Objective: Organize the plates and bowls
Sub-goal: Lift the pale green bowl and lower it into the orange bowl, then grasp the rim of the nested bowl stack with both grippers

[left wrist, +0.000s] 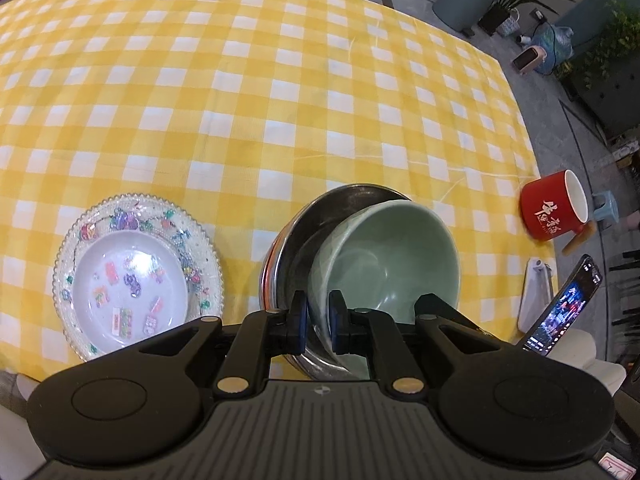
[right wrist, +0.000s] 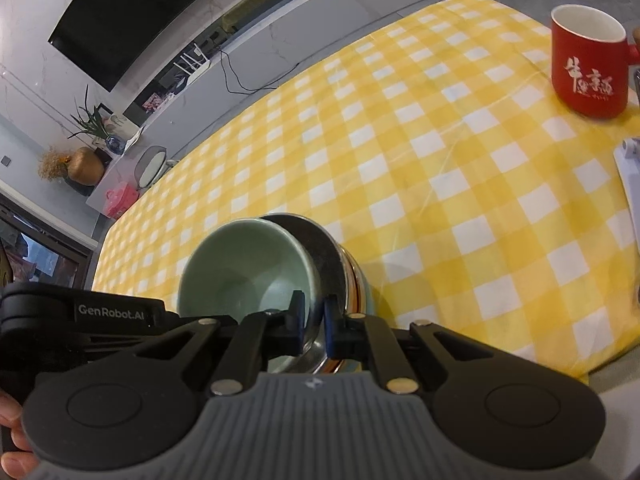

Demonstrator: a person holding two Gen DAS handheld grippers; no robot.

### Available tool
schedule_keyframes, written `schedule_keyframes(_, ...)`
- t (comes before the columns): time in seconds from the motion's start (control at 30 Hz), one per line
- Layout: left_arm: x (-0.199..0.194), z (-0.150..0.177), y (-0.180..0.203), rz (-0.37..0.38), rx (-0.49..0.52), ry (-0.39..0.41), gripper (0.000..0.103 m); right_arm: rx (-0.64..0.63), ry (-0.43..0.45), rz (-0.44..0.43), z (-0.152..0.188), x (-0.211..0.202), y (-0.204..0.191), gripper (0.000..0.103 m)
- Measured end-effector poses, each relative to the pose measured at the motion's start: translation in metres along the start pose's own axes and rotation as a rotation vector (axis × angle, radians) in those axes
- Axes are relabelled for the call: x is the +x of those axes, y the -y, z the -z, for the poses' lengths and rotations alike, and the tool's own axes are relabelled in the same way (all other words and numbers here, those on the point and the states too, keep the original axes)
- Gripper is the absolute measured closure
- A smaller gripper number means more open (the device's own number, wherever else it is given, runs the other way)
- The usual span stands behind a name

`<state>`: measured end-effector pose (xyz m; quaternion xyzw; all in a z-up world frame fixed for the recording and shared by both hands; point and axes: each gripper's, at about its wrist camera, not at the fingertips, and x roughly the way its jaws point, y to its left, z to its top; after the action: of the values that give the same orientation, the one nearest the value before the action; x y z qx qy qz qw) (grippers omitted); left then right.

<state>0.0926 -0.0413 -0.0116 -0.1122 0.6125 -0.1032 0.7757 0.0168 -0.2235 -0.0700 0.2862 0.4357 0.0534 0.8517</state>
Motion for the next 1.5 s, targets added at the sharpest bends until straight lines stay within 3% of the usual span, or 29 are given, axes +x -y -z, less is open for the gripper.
schedule_keyframes(0.13, 0.001, -0.003, 0.004, -0.029, 0.023, -0.015, 0.091, -0.013, -0.005, 0.002, -0.001, 0.006, -0.001, 0.096)
schedule_keyframes(0.53, -0.001, -0.004, 0.001, -0.015, 0.033, -0.035, 0.090, -0.063, -0.001, 0.046, 0.001, 0.005, -0.011, 0.094)
schedule_keyframes(0.73, -0.004, 0.000, -0.002, 0.010, 0.031, -0.027, 0.088, -0.081, 0.016, 0.054, 0.003, 0.002, -0.013, 0.090)
schedule_keyframes(0.97, -0.009, 0.002, 0.007, -0.025, 0.096, 0.022, 0.086, -0.094, 0.035, 0.045, 0.002, 0.001, -0.012, 0.084)
schedule_keyframes(1.3, -0.023, 0.005, 0.017, -0.054, 0.167, 0.118, 0.076, -0.101, 0.097, 0.017, 0.002, -0.011, -0.011, 0.081)
schedule_keyframes(1.37, -0.027, 0.006, 0.016, -0.037, 0.169, 0.134, 0.073, -0.118, 0.127, -0.015, 0.002, -0.017, -0.013, 0.076)
schedule_keyframes(1.47, -0.035, 0.010, 0.015, -0.004, 0.189, 0.189, 0.060, -0.143, 0.184, -0.058, 0.002, -0.024, -0.016, 0.065)
schedule_keyframes(1.5, -0.039, 0.012, 0.014, 0.001, 0.199, 0.224, 0.051, -0.150, 0.199, -0.062, 0.002, -0.025, -0.017, 0.058)
